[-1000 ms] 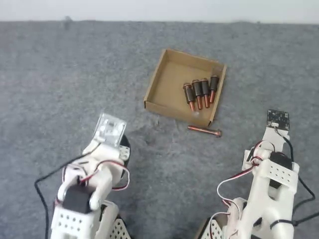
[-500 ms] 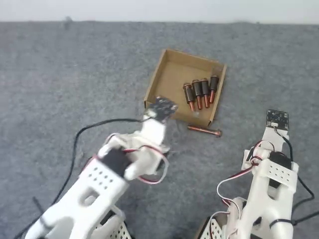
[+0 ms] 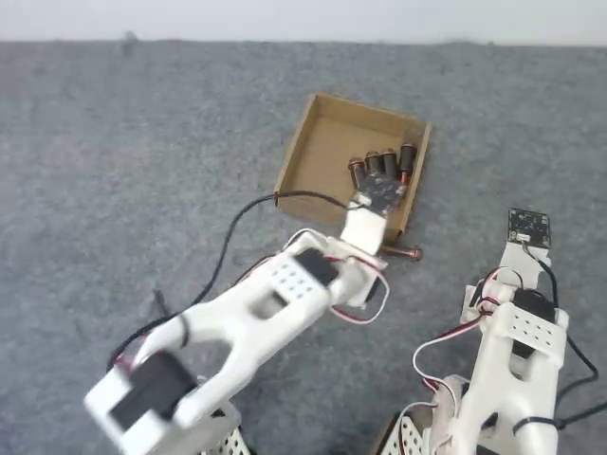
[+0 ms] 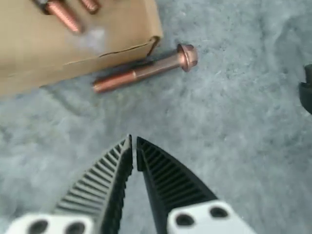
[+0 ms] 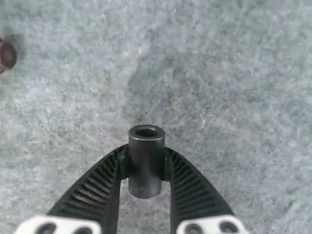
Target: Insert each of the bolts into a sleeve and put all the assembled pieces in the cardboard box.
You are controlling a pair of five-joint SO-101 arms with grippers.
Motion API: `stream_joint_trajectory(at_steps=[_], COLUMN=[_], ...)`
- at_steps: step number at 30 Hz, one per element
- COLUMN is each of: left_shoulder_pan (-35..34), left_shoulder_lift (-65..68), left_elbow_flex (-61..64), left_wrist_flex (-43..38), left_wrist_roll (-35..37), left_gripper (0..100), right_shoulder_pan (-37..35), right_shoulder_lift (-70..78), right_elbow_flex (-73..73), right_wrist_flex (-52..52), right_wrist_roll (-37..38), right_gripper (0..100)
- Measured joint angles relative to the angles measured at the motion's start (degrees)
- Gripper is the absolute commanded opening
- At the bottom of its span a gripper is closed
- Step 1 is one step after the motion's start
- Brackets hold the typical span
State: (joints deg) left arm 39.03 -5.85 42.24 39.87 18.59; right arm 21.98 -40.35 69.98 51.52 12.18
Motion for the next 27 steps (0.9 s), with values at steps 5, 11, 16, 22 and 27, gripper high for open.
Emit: stream_joint_trajectory(at_steps=[5, 11, 16, 22, 27], left_shoulder_pan=[0.09, 0.09, 0.35, 0.35, 0.26], left_shoulder_lift=[12.31, 23.47, 27.78, 33.41, 34.9], left_elbow_flex=[-8.53, -18.29, -24.26, -32.18, -34.55], left_wrist_flex=[-3.96, -6.86, -6.77, -6.77, -6.77], left_wrist_roll=[0.0, 0.0, 0.26, 0.35, 0.35], left_gripper=[1, 1, 1, 1, 1], right_shoulder_pan=[0.0, 0.0, 0.0, 0.0, 0.0], right_shoulder_lift=[0.0, 0.0, 0.0, 0.0, 0.0], right_elbow_flex=[0.0, 0.0, 0.0, 0.0, 0.0], right_wrist_flex=[0.0, 0.0, 0.0, -1.05, -1.05], right_wrist_roll=[0.0, 0.0, 0.0, 0.0, 0.0], right_gripper=[0.6, 0.6, 0.6, 0.6, 0.6])
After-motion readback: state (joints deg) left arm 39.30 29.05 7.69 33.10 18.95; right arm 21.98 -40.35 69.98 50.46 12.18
